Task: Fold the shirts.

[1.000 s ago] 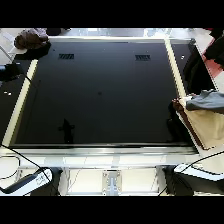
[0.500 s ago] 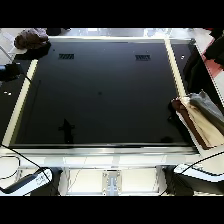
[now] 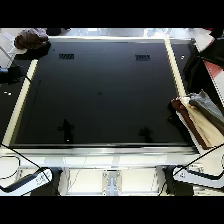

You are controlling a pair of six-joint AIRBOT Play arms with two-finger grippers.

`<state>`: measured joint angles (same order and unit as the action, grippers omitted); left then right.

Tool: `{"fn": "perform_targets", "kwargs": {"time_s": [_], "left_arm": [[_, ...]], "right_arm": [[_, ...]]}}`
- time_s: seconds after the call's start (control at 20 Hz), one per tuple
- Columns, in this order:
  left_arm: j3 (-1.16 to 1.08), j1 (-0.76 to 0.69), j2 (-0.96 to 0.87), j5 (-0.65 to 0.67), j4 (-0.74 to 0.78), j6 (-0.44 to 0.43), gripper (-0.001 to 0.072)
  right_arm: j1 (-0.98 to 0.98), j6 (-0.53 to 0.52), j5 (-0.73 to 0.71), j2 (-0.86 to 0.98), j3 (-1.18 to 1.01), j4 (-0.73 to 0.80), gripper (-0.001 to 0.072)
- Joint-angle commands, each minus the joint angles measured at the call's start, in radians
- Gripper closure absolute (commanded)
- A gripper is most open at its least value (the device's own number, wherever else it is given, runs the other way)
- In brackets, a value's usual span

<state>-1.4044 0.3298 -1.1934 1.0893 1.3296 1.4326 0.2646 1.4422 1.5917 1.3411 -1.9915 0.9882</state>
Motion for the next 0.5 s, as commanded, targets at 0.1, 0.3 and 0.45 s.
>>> {"fn": "perform_targets", "kwargs": {"time_s": [0.1, 0.3, 0.45], "left_arm": [[0.0, 0.0, -0.004, 0.027, -0.003, 0.007, 0.0698], [0.0, 0.0, -0.004, 0.027, -0.003, 0.007, 0.0698], [0.0, 0.0, -0.004, 0.027, -0.003, 0.007, 0.0698]], "right_arm": [[-0.266, -0.012, -0.075, 0.068, 0.002, 0.169, 0.0332], [-0.299, -0.012, -0.026, 0.103, 0.002, 0.167, 0.0332], [-0.301, -0.012, -0.003, 0.105, 0.002, 0.168, 0.0332]]}}
